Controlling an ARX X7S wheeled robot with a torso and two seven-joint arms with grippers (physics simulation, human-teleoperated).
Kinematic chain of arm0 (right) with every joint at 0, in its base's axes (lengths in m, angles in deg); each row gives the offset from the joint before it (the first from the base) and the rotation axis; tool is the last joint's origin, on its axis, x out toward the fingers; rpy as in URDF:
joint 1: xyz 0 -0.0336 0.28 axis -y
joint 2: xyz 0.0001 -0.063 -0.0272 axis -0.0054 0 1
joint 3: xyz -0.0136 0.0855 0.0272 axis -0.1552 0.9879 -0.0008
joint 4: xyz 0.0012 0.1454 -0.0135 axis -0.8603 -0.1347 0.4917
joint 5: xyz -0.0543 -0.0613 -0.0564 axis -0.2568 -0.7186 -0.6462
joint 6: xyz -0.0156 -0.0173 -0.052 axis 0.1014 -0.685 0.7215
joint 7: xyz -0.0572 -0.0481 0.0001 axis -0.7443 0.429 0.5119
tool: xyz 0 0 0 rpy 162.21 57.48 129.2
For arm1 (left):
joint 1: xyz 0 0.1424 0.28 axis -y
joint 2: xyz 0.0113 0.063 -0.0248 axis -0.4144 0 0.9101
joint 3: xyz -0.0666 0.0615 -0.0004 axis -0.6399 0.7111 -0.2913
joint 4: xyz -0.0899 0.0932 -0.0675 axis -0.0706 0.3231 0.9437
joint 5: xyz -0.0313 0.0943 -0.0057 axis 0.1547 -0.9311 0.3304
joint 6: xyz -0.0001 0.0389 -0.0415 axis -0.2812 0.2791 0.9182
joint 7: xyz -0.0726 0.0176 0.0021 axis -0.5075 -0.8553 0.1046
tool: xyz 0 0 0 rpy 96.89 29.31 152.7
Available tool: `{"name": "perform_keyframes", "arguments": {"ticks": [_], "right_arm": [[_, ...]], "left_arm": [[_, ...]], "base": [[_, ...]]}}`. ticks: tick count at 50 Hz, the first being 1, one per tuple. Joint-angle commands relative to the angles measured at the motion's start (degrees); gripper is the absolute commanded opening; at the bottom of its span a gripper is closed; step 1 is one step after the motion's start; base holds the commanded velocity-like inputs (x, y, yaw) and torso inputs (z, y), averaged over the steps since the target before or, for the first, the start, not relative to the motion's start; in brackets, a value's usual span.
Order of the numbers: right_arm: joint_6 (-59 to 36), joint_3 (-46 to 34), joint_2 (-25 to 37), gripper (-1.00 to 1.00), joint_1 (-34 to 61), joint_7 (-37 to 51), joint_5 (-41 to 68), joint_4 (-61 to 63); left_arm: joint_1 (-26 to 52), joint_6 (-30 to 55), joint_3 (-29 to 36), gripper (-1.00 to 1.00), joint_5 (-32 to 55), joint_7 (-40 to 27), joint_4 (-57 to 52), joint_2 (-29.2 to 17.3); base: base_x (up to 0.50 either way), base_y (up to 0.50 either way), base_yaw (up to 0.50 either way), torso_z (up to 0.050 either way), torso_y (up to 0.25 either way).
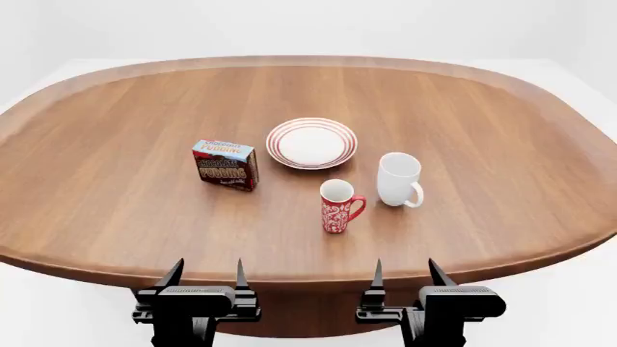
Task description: Put the chocolate pudding to the right of the plate.
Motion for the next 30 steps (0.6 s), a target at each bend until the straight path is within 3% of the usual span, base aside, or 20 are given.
{"name": "perform_keyframes", "arguments": {"ticks": [1,25,30], "right_arm": [[-0.87,-1.12,0.89,1.0,0.37,1.88,0.05,-0.35],[-0.4,-4.67,3.56,1.0,0.42,5.49,3.4,-2.79],[-1.49,-5.47,3.86,1.0,0.85,5.63,3.88,-3.33]], "left_arm": [[0.13,0.17,0.93,1.0,1.08,-0.94,0.04,-0.94],[-0.13,-1.18,5.08,1.0,3.06,-3.96,0.98,-3.93],[-0.05,-1.52,5.63,1.0,3.25,-4.4,1.45,-4.23]], "base": [[0.0,0.0,0.0,0.0,0.0],[0.0,0.0,0.0,0.0,0.0],[0.0,0.5,0.0,0.0,0.0]]}}
